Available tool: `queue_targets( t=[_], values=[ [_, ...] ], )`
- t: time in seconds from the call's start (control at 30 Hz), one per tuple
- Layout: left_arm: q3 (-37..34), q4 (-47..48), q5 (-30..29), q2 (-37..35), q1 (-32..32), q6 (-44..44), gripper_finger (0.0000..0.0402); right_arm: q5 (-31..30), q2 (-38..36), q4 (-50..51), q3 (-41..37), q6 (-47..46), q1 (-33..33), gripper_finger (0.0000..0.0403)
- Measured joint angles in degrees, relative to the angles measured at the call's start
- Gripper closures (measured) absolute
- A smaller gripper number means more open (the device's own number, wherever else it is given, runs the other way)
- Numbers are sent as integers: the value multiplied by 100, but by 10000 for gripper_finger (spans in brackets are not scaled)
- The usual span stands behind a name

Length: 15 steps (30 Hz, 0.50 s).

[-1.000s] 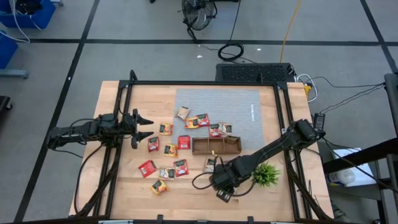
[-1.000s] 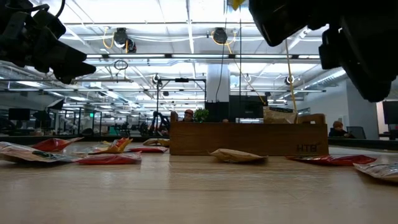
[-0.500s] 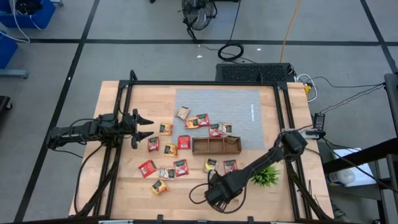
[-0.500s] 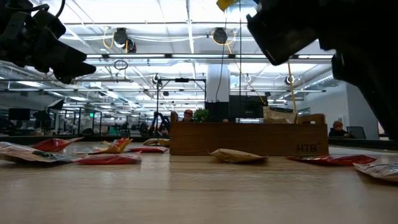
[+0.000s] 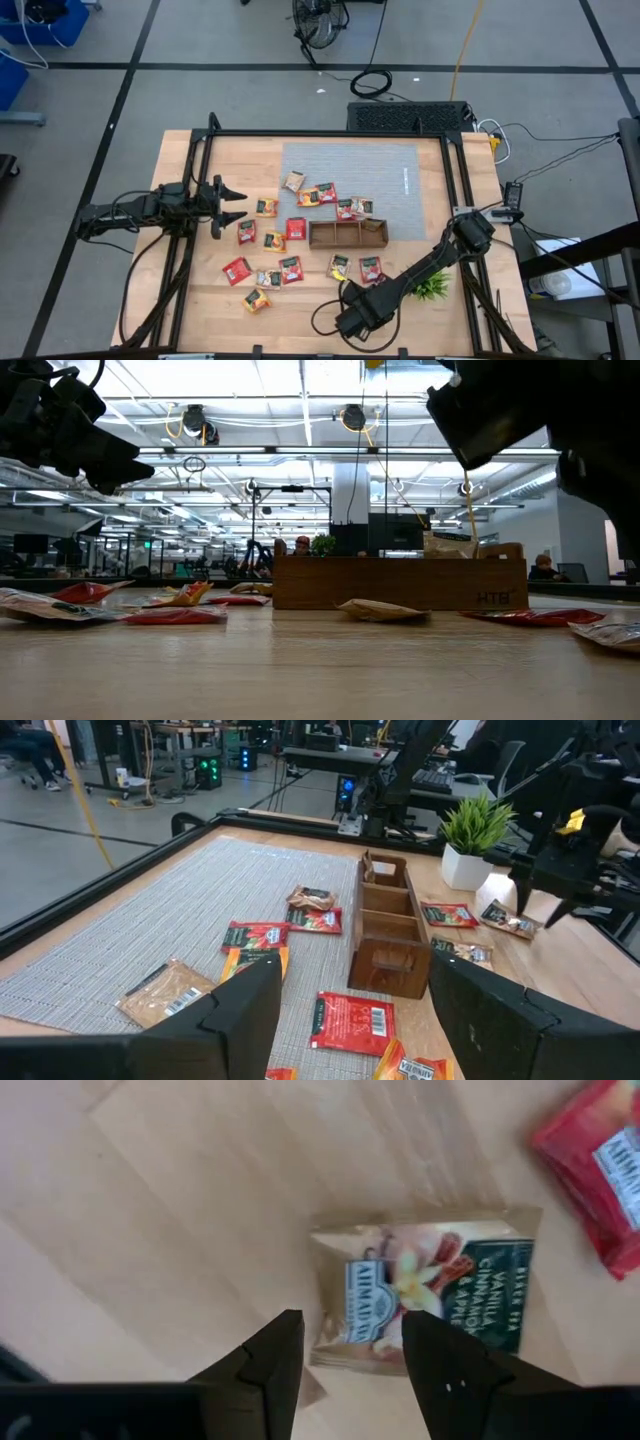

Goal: Pick & Place Tea
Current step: Put the brown tea bag into the right section of the wooden organizer

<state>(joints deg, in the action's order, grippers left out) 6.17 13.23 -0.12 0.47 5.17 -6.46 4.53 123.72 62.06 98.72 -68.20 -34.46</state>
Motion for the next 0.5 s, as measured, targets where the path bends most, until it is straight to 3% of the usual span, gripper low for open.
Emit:
queue_targets(
  t=[0.5],
  values=[
    [0,-2,0,0,0,0,149,18,212,-258,2,236,11,248]
  ],
)
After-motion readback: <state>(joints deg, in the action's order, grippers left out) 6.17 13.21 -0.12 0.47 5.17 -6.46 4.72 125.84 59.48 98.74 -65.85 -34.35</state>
